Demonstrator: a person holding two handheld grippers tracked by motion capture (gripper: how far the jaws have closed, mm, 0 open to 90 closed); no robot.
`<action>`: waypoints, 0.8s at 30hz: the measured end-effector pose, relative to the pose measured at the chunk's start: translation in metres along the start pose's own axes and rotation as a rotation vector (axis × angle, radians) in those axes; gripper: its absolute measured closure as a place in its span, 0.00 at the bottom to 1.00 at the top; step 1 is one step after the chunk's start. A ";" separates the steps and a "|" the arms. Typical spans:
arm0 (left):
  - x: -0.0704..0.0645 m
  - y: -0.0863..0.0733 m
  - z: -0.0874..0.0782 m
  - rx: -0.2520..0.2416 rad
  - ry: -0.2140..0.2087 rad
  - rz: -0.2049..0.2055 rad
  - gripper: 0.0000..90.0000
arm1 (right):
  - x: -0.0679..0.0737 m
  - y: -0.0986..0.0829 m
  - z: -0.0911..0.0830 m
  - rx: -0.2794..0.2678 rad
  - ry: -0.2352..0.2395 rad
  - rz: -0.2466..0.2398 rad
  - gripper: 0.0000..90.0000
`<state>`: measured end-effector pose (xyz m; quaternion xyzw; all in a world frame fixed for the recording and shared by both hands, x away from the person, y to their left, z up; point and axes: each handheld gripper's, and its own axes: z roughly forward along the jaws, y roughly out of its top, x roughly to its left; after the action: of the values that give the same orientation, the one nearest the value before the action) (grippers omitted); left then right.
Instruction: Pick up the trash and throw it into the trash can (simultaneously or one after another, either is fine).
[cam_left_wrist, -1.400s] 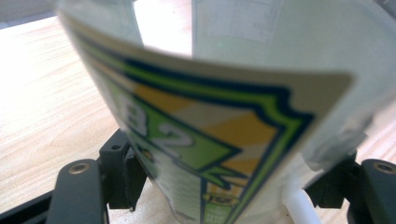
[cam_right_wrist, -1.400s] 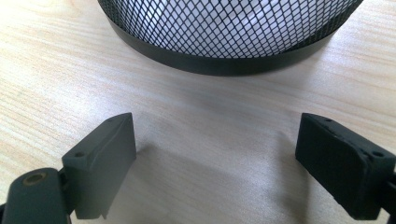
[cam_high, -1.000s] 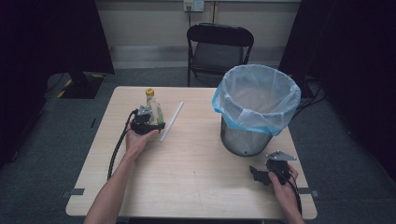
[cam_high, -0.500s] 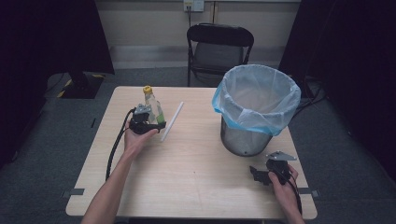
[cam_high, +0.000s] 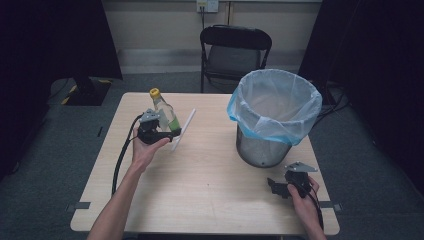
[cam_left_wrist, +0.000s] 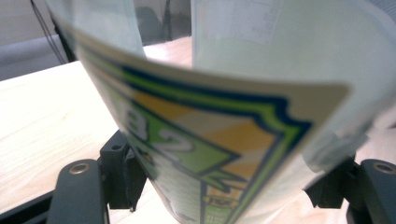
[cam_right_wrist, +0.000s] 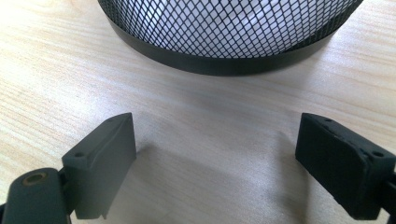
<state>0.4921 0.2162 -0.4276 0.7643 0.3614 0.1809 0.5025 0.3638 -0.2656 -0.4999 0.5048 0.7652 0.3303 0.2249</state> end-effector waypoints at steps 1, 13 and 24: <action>-0.002 0.002 -0.001 -0.010 -0.004 0.005 0.31 | 0.000 0.000 0.000 0.000 0.000 0.000 0.13; -0.022 0.023 -0.011 -0.062 -0.070 0.026 0.31 | 0.000 0.000 0.000 0.000 0.000 0.000 0.13; -0.047 0.047 -0.015 -0.105 -0.154 0.059 0.31 | 0.000 0.000 0.000 0.000 -0.002 0.002 0.13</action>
<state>0.4683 0.1804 -0.3747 0.7587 0.2892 0.1552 0.5627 0.3636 -0.2653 -0.4998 0.5059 0.7645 0.3299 0.2255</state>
